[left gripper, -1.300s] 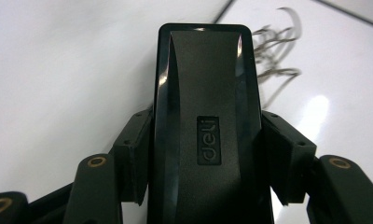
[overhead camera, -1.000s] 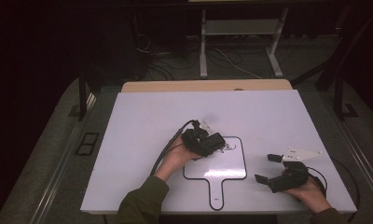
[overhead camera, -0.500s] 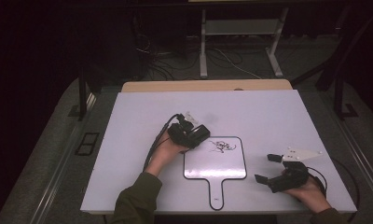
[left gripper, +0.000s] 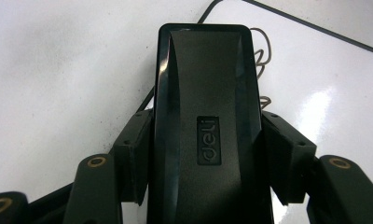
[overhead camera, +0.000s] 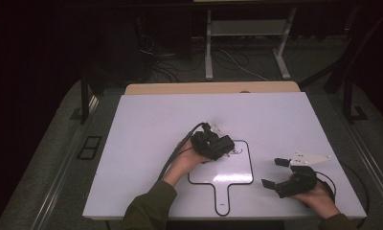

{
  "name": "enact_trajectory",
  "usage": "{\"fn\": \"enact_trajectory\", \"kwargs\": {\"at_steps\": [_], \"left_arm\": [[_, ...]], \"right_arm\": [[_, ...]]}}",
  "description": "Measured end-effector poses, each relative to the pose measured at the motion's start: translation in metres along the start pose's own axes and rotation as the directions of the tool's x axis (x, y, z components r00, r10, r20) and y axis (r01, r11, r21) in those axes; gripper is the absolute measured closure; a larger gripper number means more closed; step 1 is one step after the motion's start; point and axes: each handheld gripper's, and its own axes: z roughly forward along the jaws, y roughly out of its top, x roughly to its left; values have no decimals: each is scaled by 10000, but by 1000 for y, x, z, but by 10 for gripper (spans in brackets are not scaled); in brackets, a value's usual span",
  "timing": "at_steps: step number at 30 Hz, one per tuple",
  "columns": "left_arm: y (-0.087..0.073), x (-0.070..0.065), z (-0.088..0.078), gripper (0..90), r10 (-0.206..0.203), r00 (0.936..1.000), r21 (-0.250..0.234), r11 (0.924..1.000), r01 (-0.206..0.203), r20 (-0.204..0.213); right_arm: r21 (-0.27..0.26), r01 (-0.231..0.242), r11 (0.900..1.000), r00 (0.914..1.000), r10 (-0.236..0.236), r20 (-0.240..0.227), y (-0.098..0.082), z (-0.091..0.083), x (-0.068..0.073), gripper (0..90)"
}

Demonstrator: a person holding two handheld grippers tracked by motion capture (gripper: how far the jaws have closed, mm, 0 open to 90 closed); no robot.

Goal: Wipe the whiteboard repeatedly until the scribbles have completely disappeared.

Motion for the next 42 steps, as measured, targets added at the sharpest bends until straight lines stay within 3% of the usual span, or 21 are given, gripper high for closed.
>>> {"fn": "enact_trajectory", "kwargs": {"at_steps": [4,8,15,19,26,27,33,38,42], "left_arm": [[-6,11,-5,393,-212,9985,69,9997,216,-510],[-18,23,-13,393,-840,9946,-5,9965,841,-607],[-42,45,-31,393,-1318,9870,39,9911,1328,-917],[-44,40,-34,393,-1168,9881,168,9927,1191,-999],[-46,29,-35,393,-936,9939,201,9953,949,-578],[-47,31,-35,393,-1069,9928,133,9941,1078,-531],[-50,41,-36,394,-1367,9875,-28,9906,1369,-785],[-48,28,-36,394,-947,9932,221,9951,964,-673],[-47,30,-37,394,-947,9907,308,9947,981,-979]], "right_arm": [[-20,15,10000,10000,-15,16,0,-1,-1,0],[-25,2,10000,10000,-2,11,-1,-1,-1,0],[-38,-10,10000,10000,10,25,-1,-1,-1,0],[-17,13,10000,10000,-13,18,0,-1,-1,0],[-25,-4,10000,10000,4,17,-1,-1,-1,0],[-23,-1,10000,10000,1,13,-1,-1,-1,0],[-49,-1,10000,10000,1,29,-1,-1,-1,0],[1,-5,10000,10000,5,11,0,-1,-1,0],[-29,-2,10000,10000,2,19,-1,-1,-1,0]]}}
